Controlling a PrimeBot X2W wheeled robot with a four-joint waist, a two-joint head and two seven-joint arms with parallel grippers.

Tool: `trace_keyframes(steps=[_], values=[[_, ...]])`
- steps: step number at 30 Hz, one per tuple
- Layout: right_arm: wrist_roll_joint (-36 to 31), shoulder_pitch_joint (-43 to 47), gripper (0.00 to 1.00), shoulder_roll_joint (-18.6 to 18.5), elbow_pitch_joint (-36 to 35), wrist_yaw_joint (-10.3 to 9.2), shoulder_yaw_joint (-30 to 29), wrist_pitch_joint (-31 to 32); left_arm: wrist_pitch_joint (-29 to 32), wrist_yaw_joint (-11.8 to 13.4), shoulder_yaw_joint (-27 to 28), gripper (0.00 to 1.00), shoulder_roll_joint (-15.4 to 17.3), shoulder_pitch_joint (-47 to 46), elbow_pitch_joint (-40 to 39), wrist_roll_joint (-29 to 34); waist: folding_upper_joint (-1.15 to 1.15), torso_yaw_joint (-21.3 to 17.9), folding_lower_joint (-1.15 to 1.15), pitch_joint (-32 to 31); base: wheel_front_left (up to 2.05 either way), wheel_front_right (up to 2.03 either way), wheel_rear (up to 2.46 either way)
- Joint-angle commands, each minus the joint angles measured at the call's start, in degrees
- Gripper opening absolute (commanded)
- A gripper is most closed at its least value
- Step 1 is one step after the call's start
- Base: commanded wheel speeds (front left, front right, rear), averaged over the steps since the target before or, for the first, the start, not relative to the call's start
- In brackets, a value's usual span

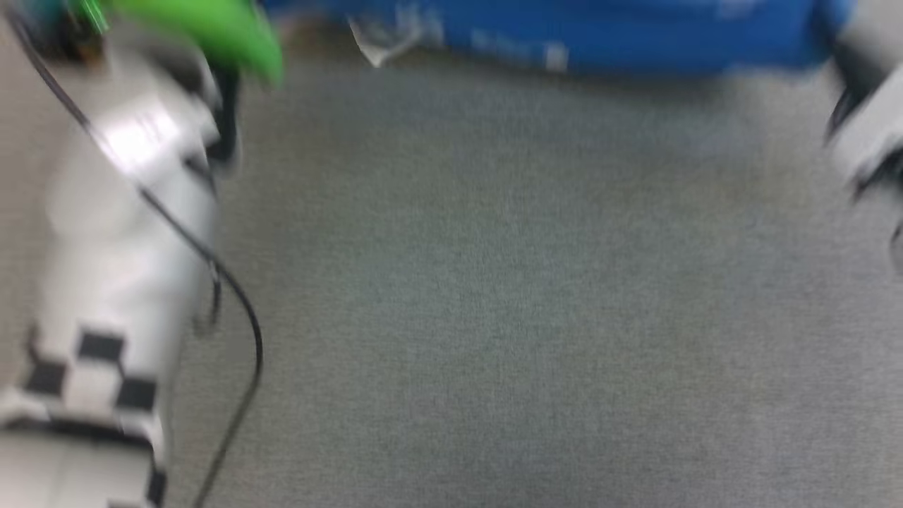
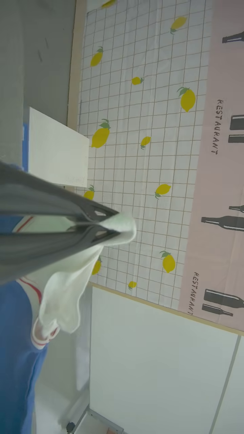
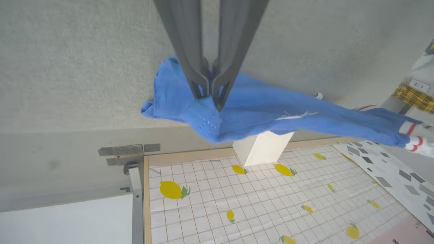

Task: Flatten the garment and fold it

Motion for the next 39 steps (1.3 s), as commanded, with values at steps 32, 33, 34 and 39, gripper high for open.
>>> trace_keyframes(steps=[32, 33, 34, 39], values=[[-5.53, 59.64, 0.00, 0.38, -15.92, -0.08, -2.24, 16.41, 39.31, 20.57, -0.63, 0.00, 12.42, 76.68, -39.44, -22.89, 0.00, 0.73, 0.00, -21.80, 0.00, 0.00, 0.00], [-5.69, 59.90, 0.00, 0.63, -16.45, -0.08, -2.61, 16.71, 39.15, 20.70, -0.36, 0.00, 12.46, 76.93, -40.12, -23.03, 0.00, 0.66, 0.00, -21.82, 0.00, 0.00, 0.00], [-5.91, 60.01, 0.00, 0.98, -17.19, -0.08, -3.18, 16.62, 38.35, 20.83, 0.26, 0.00, 12.36, 77.01, -41.07, -23.04, 0.00, 0.57, 0.00, -21.73, 0.00, 0.00, 0.00], [-6.60, 58.81, 0.00, 2.03, -20.21, -0.08, -4.87, 16.64, 35.55, 19.97, 2.22, 0.00, 12.22, 74.94, -45.79, -22.58, 0.00, 0.46, 0.00, -20.77, 0.00, 0.00, 0.00]])
